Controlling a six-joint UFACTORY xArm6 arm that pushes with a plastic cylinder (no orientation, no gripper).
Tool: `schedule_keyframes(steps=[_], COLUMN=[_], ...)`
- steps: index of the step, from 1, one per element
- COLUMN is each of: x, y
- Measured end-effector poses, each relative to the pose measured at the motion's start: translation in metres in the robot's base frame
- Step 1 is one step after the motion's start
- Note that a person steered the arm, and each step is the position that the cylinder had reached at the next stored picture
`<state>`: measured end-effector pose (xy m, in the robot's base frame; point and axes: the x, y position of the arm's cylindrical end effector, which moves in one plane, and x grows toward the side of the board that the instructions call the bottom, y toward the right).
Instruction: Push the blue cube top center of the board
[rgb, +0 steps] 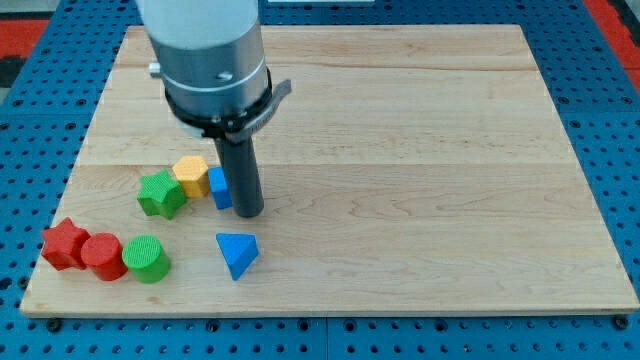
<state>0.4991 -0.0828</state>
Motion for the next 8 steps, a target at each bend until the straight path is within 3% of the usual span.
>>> schedule_keyframes(steps=[1,4,6,7,8], x=[0.029,-0.087,-0.15,-0.171,-0.186], y=[0.004,-0.033,-0.094,-0.13,-0.122])
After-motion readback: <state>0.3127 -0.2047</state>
